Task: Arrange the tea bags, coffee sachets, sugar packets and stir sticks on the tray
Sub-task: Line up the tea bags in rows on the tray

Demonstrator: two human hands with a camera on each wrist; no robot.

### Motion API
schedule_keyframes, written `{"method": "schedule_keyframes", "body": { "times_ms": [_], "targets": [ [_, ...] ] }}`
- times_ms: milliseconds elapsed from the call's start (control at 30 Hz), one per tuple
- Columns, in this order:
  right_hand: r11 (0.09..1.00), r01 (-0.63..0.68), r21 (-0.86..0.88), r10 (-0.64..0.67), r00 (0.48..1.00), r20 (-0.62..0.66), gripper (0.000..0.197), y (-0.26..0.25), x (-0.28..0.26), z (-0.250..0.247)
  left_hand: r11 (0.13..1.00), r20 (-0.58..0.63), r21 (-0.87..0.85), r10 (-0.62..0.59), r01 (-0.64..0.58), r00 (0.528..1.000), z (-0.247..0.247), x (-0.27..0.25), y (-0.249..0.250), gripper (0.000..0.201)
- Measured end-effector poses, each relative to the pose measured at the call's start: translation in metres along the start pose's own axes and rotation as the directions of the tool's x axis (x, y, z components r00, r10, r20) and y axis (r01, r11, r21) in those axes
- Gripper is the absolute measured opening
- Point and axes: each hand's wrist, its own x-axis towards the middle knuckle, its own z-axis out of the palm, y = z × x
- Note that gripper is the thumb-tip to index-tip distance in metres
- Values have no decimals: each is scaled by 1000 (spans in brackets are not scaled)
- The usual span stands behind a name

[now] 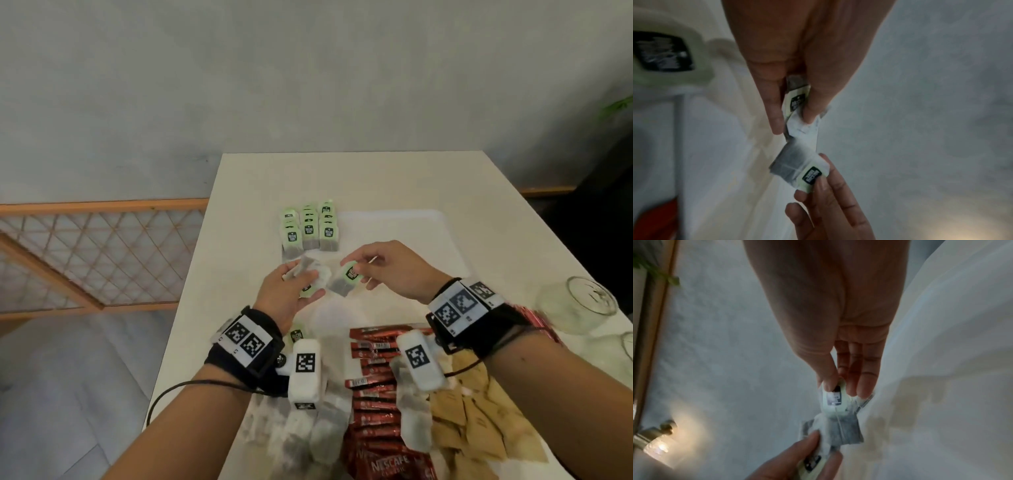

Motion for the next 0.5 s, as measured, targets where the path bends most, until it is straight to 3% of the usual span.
{"method": "schedule_keyframes", "body": {
  "times_ms": [100,233,500],
  "targets": [
    [987,-29,-156,40,997,72,20,8,37,7,995,-87,87,52,-45,995,-12,17,12,23],
    [964,2,-265,-6,1000,-13,15,10,81,18,984,-155,166,95,-69,983,-25,37,25,30],
    [926,100,-364,-135,988,-71,12,0,141,26,974,-148,213,109,-75,983,-37,52,26,20]
  ]
}}
